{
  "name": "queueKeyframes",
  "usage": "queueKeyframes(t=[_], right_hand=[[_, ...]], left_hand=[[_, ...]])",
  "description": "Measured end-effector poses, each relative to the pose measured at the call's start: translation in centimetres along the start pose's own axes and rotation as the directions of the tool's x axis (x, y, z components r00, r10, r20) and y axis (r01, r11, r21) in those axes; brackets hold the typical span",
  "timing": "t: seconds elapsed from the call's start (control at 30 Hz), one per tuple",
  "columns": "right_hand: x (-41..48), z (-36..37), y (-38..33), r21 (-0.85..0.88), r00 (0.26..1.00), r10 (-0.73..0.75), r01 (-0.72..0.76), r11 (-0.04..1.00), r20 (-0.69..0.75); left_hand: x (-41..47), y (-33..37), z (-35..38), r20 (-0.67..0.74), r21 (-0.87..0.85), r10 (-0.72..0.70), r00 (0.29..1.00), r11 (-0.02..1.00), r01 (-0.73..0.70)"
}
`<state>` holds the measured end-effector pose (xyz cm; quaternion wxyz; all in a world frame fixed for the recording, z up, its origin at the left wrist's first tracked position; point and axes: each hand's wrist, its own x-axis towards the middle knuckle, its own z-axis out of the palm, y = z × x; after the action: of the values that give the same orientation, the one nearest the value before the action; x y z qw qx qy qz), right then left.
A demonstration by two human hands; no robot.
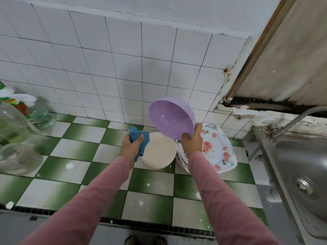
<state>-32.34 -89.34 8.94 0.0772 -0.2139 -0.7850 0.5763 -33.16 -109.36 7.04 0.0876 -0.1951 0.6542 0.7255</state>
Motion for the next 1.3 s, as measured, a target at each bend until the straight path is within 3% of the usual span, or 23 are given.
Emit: queueKeyframes(t=[0.27, 0.4, 0.53, 0.67, 0.77, 0.87, 0.93, 1.0, 1.03, 1.1, 1.2, 1.3], right_hand=[[-0.6, 0.0, 0.0, 0.104, 0.999, 0.047, -0.049, 0.993, 0.014], [-0.9, -0.2, -0.7, 0.276, 0.992, 0.02, -0.053, 0.96, 0.123], [-0.9, 0.2, -1.7, 0.4, 0.97, 0.131, -0.206, 0.893, 0.206], [-1.3, 0.1, -2.7, 0.322, 0.918, 0.259, -0.353, 0.878, 0.3], [-0.8, 0.3, -2.4, 0.224, 0.894, 0.289, -0.376, 0.899, 0.343], [-0.3, 0.7, -1.9, 0.183, 0.873, 0.327, -0.41, 0.894, 0.361], [-0.1, 1.2, -1.6, 0.292, 0.862, 0.311, -0.442, 0.848, 0.4], [-0.4, 1.7, -1.5, 0.48, 0.881, 0.271, -0.444, 0.756, 0.388], [-0.4, 2.0, -1.3, 0.552, 0.896, 0.267, -0.431, 0.714, 0.355], [-0.3, 2.3, -0.9, 0.626, 0.908, 0.271, -0.417, 0.659, 0.32], [-0.3, 2.3, -0.6, 0.714, 0.911, 0.275, -0.411, 0.566, 0.307], [0.1, 1.9, -0.1, 0.75, 0.92, 0.264, -0.389, 0.535, 0.289]], left_hand=[[-0.2, 0.1, 0.0, 0.03, -0.07, 0.012, 0.999, 0.998, -0.01], [-0.3, 0.8, 0.5, 0.107, -0.179, 0.058, 0.993, 0.983, -0.038], [-0.6, 2.2, 2.0, 0.126, -0.282, 0.138, 0.982, 0.955, -0.098], [-1.5, 4.4, 3.9, 0.089, -0.271, 0.227, 0.97, 0.942, -0.196], [-2.1, 5.3, 5.3, 0.054, -0.106, 0.412, 0.91, 0.908, -0.405], [-1.4, 4.7, 5.5, 0.109, 0.183, 0.581, 0.806, 0.786, -0.591], [0.1, 4.1, 5.2, 0.249, 0.468, 0.622, 0.742, 0.594, -0.655], [1.0, 3.9, 5.0, 0.498, 0.713, 0.486, 0.718, 0.241, -0.658], [1.2, 3.8, 5.1, 0.577, 0.755, 0.368, 0.73, 0.103, -0.648], [0.7, 3.6, 5.6, 0.62, 0.775, 0.167, 0.766, 0.019, -0.632], [-0.3, 3.3, 6.5, 0.639, 0.764, -0.03, 0.768, 0.134, -0.631], [-1.4, 3.7, 6.5, 0.666, 0.692, -0.115, 0.737, 0.463, -0.554]])
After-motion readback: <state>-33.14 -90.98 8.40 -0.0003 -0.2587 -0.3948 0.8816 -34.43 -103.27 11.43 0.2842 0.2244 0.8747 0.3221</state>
